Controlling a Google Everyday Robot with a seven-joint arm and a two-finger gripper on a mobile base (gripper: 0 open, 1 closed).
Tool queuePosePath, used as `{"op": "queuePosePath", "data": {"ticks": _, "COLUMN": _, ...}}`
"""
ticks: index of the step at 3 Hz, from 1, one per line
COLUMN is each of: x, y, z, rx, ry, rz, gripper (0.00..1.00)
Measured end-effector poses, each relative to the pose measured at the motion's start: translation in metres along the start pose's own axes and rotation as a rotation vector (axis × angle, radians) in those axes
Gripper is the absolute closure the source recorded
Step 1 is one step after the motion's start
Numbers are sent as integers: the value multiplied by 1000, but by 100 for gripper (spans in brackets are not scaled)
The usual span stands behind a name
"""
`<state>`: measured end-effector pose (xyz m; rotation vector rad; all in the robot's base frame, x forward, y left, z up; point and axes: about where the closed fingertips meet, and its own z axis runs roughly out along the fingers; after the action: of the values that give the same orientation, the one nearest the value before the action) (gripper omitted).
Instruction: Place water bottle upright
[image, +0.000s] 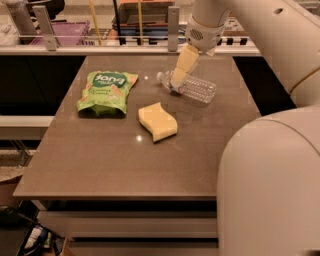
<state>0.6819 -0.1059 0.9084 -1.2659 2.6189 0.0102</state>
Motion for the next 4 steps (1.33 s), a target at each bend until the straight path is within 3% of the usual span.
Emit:
{"op": "queuePosePath", "data": {"ticks": 2, "x": -6, "y": 3, "z": 34, "rx": -25, "ry": 62, "rz": -48, "gripper": 0}}
{"op": "queuePosePath", "data": {"ticks": 4, "x": -13, "y": 0, "z": 58, "rx": -44, "ry": 83, "rz": -92, "gripper": 0}}
